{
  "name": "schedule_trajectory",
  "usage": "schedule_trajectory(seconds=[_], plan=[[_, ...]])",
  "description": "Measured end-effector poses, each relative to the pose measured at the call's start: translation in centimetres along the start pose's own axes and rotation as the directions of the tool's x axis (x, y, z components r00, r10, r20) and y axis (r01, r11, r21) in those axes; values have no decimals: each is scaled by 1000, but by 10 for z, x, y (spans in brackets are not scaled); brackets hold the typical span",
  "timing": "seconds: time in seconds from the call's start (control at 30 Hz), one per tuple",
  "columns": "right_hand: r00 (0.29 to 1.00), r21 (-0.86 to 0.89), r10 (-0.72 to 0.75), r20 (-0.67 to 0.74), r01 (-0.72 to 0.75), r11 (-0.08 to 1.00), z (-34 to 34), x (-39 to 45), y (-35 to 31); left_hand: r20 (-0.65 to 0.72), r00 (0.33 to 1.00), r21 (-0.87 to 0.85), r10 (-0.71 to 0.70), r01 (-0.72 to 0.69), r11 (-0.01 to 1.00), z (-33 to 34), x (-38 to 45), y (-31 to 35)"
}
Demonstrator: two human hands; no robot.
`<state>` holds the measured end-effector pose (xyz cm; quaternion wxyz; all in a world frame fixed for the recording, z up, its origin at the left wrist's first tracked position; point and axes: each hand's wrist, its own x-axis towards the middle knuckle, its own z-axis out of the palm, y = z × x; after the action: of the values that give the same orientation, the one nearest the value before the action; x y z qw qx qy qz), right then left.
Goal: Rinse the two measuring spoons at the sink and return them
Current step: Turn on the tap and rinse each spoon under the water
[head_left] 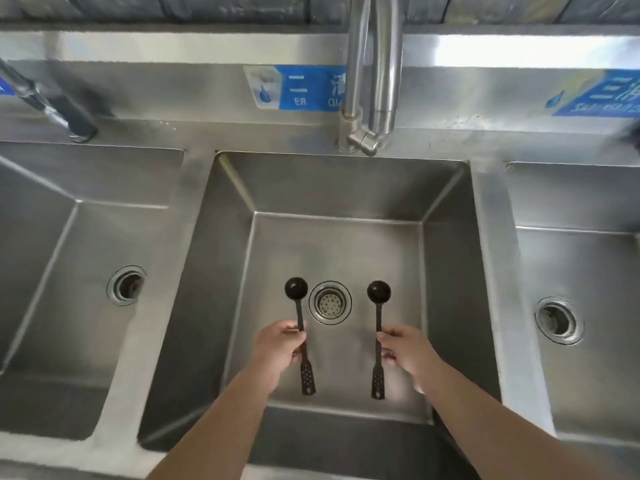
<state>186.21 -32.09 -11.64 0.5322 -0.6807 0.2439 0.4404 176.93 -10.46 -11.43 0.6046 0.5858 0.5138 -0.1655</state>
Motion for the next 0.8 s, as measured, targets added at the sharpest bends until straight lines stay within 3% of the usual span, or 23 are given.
schedule_trajectory(seconds=[0.17,0.5,0.8], plan=[[990,-94,-15,-140,2,996,13,62,26,-10,998,117,-64,65,991,-3,63,-37],[988,-139,34,-153,-56,989,29,129,73,15,998,95,-65,63,993,13,135,-74],[972,-228,56,-228,-109,968,26,149,90,-171,984,188,-51,83,979,22,153,-83]])
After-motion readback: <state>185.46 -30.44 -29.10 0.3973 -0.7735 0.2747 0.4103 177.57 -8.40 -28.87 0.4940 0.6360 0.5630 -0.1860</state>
